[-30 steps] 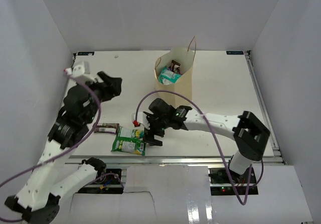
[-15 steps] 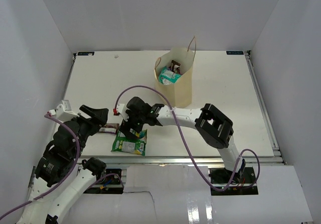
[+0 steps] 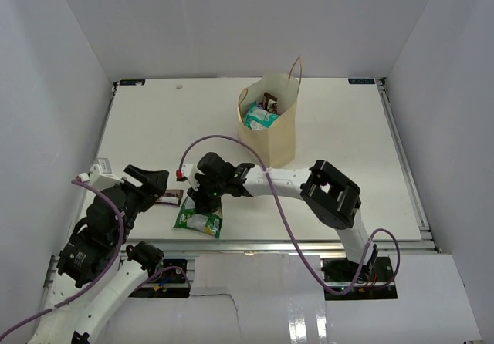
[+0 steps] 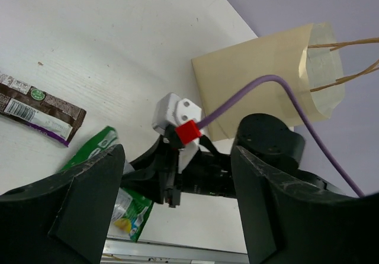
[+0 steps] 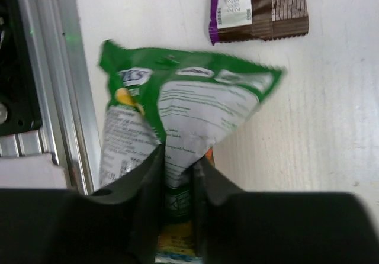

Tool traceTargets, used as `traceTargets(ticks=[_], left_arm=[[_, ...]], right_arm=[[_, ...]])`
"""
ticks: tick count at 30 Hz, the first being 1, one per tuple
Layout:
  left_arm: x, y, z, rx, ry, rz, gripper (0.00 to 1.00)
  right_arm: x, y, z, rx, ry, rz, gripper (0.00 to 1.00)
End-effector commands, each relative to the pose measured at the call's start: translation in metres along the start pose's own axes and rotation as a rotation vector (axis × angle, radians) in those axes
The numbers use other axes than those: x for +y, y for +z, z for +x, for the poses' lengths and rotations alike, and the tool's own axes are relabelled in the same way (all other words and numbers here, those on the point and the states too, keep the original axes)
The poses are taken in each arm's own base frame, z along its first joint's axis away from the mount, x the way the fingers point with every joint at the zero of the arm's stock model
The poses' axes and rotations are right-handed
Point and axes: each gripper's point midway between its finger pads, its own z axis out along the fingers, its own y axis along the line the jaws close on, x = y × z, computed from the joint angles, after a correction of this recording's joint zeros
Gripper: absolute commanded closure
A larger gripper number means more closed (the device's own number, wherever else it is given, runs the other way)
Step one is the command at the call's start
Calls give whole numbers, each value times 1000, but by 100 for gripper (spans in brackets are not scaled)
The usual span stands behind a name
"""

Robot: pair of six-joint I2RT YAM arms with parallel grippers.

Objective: Place the snacks into the paper bag

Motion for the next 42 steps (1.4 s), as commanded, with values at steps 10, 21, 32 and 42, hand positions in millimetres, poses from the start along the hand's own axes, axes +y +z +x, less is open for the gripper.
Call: traceTargets(ticks=[10,21,32,42], left_arm=[[33,25,57,140,-65,-94,16],[51,49,93,230,-98,-205,15],[51,53,98,244,-100,-205,15],[56,56,103,254,-102,-237,14]], right_arm=[[36,-165,-37,-248,-497,-386,92],[27,-367,-206,-669,-696,-1,92],[-172,-484,-235,-819,-321,896,92],[-204,-420,-166,-735,-216,865,92]])
